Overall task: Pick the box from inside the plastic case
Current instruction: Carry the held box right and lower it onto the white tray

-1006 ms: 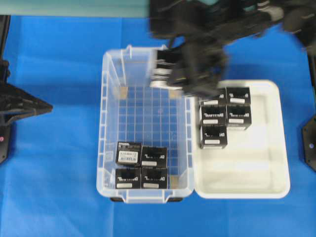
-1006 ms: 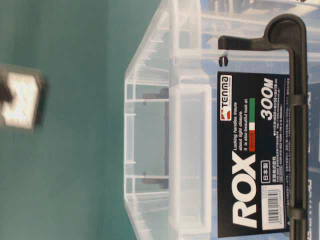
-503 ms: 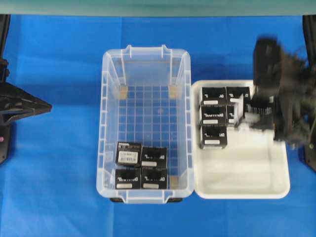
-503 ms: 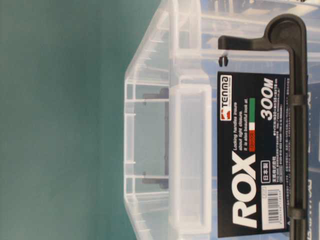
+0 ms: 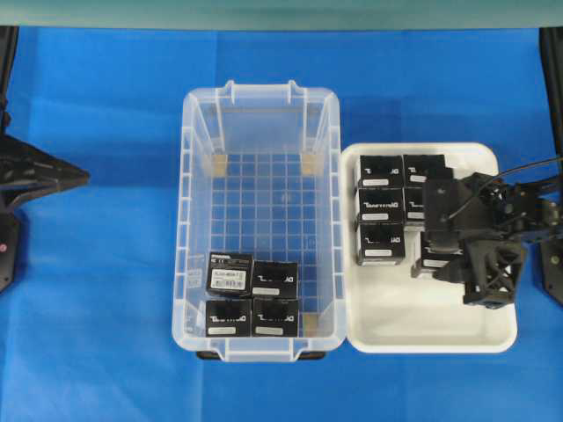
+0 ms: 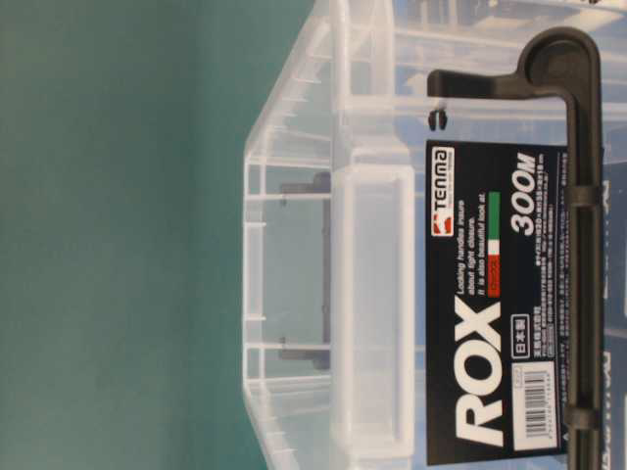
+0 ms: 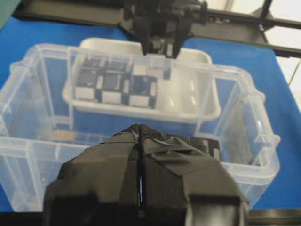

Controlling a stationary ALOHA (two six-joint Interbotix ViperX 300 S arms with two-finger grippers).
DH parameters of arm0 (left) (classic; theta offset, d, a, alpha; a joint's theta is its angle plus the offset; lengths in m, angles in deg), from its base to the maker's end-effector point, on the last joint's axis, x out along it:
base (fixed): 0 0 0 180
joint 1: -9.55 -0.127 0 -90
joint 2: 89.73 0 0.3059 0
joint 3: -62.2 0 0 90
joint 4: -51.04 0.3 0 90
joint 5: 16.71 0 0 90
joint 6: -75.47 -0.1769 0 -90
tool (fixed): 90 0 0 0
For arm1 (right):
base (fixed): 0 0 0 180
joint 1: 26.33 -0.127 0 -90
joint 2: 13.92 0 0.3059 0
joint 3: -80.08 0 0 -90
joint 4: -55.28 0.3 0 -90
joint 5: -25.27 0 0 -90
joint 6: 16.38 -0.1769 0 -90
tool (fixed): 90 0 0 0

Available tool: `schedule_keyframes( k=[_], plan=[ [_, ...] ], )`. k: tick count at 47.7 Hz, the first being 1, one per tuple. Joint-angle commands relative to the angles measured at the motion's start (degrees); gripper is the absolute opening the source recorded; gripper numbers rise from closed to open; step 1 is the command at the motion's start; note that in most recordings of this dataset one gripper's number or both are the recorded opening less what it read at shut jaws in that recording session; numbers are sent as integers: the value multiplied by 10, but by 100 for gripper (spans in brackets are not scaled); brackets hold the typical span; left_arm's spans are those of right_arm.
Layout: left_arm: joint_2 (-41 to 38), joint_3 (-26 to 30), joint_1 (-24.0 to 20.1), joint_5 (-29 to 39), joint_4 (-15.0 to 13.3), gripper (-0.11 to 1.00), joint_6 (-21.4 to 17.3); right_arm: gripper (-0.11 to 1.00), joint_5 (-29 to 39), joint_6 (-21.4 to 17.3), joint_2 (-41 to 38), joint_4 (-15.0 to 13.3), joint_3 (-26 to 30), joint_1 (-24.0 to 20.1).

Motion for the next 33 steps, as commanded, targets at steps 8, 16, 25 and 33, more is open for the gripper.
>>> schedule_keyframes(
  k=[8,16,25,33],
  plan=[
    [-5,21,-2,-6,2,-6,-1,61,-54,-3,-64,-48,-1,0],
    [-11,20,-2,-6,2,-6,0,61,-58,-4,-76,-52,-4,8],
    [-11,20,-2,-6,2,-6,1,61,-54,-4,-76,-52,0,22],
    [-11,20,-2,-6,2,-6,1,61,-42,-5,-75,-51,9,22]
  ],
)
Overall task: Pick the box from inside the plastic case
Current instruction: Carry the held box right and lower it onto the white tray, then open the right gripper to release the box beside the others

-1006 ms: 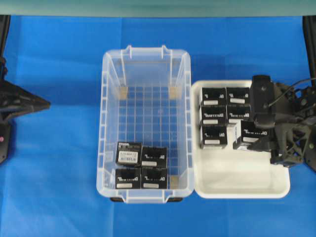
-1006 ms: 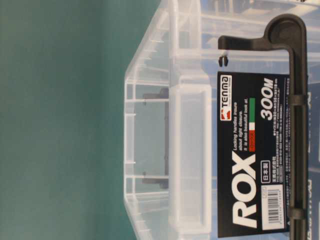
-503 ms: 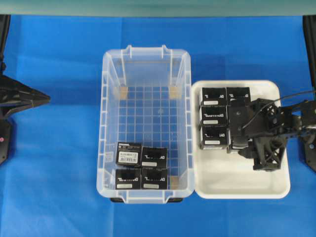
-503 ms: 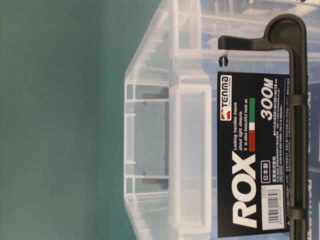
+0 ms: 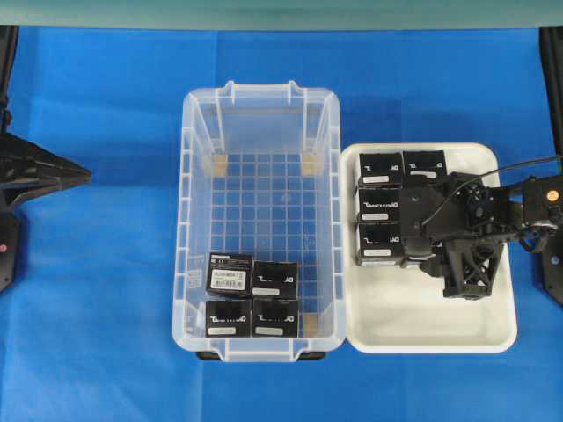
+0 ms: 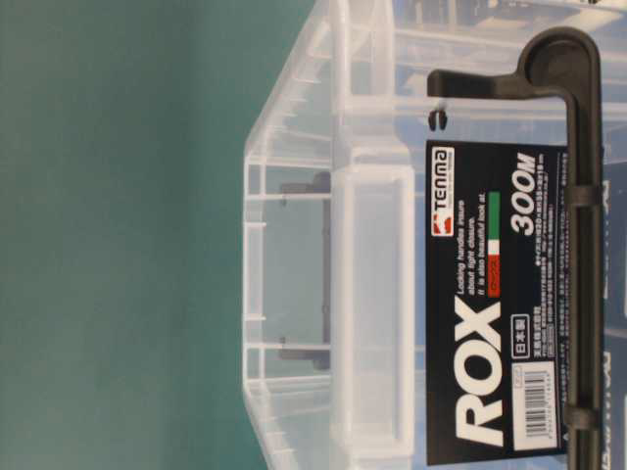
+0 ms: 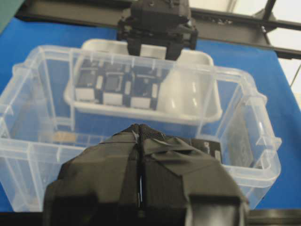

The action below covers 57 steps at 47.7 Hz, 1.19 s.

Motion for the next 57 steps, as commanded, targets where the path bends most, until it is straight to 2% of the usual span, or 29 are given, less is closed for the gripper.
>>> schedule_keyframes(
  k=[1,12,18,21,29,40,45,53,57],
  plan=[
    [-6,17,-2,-5,2,-6,2,61,8,-1,-1,-3,11,4],
    [-8,15,-2,-4,2,-6,0,61,37,-1,4,-3,28,4],
    [-13,12,-2,-4,2,-6,2,88,47,-3,11,-3,41,4],
    [-16,12,-2,-4,2,-6,2,94,45,-11,19,-3,47,4],
    [-17,11,-2,-4,2,-6,3,94,50,-25,49,-3,59,4],
    [-17,11,-2,-3,2,-6,3,94,84,-33,139,-3,102,11],
    [-17,11,-2,-3,2,-6,3,94,84,-47,185,2,114,18],
    [-15,11,-2,-2,2,-6,4,94,54,-88,255,2,107,19],
    [-14,11,-2,-1,2,-6,3,94,9,-96,301,2,92,16]
  ],
)
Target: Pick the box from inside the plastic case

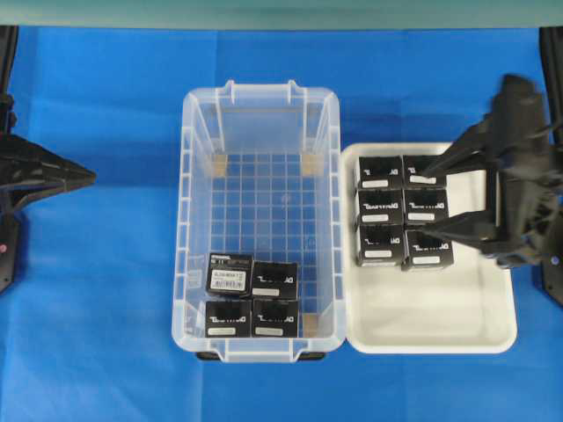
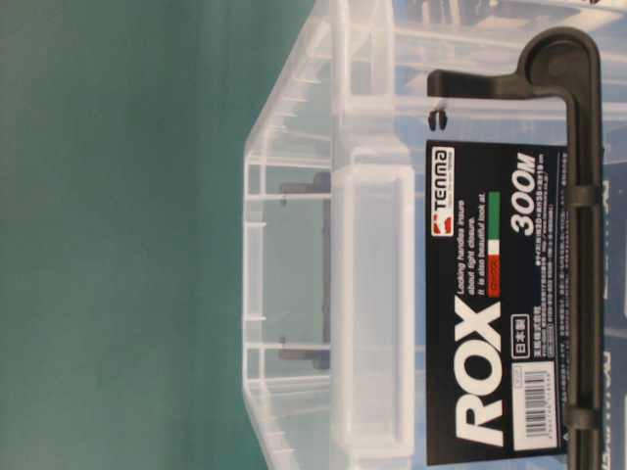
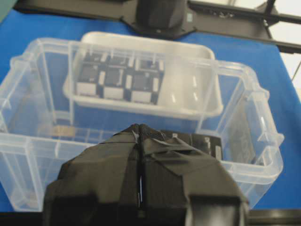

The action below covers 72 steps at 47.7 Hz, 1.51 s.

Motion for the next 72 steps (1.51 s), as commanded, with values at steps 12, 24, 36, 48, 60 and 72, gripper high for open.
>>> schedule_keyframes(
  k=[12,24,36,48,60,72],
  plan=[
    [-2,7,-1,-2,2,-6,-3,94,-144,-2,146,-3,-40,-4],
    [-2,6,-1,-3,2,-6,-3,93,-121,-7,206,-3,-64,-4],
    [1,7,-1,-3,2,-6,-2,93,-120,-8,208,-3,-71,-4],
    [2,7,2,-3,1,-6,-2,93,-115,-10,211,0,-72,-4],
    [3,5,9,-2,2,-6,-3,93,-85,-11,214,0,-72,-4],
    [3,4,26,-2,2,-6,-6,93,-68,-12,233,1,-72,-4]
  ],
)
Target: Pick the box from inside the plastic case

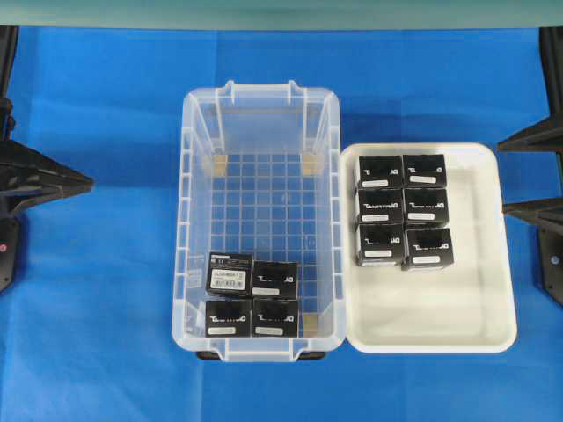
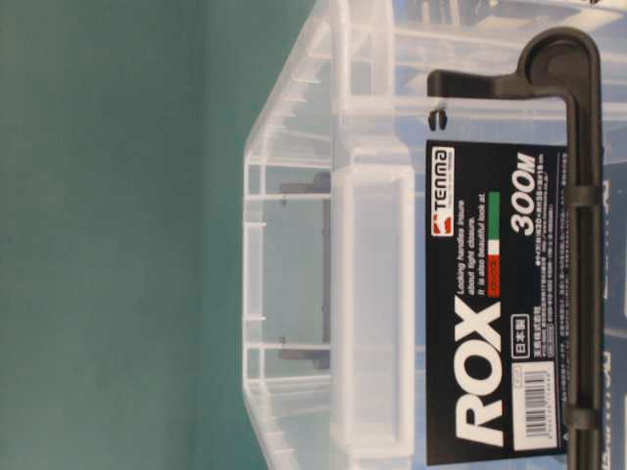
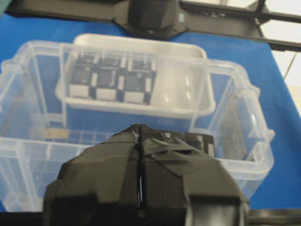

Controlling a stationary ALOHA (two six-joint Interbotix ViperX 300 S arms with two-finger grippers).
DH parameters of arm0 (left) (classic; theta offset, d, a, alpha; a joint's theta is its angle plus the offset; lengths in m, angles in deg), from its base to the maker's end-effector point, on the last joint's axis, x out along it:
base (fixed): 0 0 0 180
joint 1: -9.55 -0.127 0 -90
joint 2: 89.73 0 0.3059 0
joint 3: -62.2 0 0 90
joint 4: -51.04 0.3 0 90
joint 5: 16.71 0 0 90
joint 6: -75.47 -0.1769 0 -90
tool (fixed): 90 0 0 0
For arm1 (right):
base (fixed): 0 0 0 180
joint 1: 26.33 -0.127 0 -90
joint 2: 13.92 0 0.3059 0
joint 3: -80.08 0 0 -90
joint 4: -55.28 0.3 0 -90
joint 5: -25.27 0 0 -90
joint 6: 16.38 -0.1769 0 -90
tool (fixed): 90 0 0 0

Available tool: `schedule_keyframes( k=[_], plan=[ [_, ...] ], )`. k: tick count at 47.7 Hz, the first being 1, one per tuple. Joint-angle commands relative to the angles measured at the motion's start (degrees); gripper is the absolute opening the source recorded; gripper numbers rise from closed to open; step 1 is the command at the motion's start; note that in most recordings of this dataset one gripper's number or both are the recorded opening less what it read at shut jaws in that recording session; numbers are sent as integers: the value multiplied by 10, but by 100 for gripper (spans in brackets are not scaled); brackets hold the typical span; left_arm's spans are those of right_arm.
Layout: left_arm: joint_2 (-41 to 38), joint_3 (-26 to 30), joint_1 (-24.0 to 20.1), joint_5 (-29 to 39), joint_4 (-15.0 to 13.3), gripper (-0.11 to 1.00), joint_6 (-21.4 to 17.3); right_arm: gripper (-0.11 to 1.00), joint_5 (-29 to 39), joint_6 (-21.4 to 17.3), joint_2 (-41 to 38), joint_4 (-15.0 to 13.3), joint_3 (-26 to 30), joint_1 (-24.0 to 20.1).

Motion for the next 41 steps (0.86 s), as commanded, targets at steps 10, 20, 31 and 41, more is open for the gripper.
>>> schedule_keyframes(
  k=[10,20,31,41],
  plan=[
    [6,6,15,-3,2,-6,-1,93,2,-1,15,2,-9,-1],
    [19,2,15,-3,2,-6,-4,93,-8,-2,16,3,-21,0],
    [21,-9,16,-4,2,-6,-3,93,-38,-3,35,3,-21,0],
    [30,-8,16,-3,2,-6,-4,93,-41,-3,41,2,-25,1]
  ],
)
